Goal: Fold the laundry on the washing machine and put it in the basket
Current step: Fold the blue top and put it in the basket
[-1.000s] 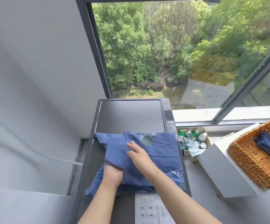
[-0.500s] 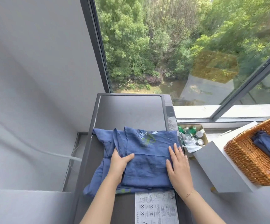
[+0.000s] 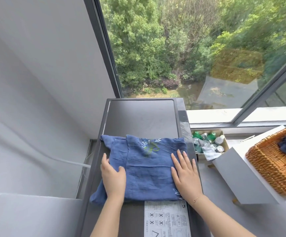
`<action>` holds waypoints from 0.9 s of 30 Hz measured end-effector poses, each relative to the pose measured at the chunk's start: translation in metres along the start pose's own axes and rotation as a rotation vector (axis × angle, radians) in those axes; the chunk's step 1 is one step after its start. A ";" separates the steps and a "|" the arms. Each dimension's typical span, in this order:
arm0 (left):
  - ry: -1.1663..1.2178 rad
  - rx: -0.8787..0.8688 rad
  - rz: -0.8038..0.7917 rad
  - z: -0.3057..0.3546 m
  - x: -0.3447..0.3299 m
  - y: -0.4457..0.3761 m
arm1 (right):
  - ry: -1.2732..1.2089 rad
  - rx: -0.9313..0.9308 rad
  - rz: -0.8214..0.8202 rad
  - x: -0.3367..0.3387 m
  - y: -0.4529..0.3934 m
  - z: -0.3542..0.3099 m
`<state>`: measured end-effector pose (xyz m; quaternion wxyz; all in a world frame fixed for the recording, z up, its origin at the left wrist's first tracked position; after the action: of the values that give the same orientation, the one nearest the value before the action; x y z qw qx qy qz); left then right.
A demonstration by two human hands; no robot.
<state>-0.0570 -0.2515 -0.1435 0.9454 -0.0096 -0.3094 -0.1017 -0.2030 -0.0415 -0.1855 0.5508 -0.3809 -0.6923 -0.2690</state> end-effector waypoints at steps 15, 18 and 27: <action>-0.679 -0.661 -0.309 0.006 -0.088 0.020 | -0.003 -0.011 0.002 -0.003 -0.004 -0.007; -0.686 -0.578 -0.288 0.007 -0.087 0.012 | -0.158 0.012 -0.020 0.006 -0.006 -0.003; -0.635 -0.712 -0.327 0.003 -0.079 0.054 | -0.895 -0.669 -0.068 0.038 0.006 0.029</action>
<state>-0.1106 -0.1839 -0.1851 0.7143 -0.3136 -0.5253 -0.3399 -0.2179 -0.0066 -0.1565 0.0434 -0.5895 -0.7473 -0.3035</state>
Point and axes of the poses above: each hand's wrist, its own y-axis away from the middle knuckle, its own x-axis out of the back of the hand, z = x × y, the point moved 4 cm from there along -y, towards the middle knuckle, and after that the axes turned 9 degrees about z, right-handed, at the moved point
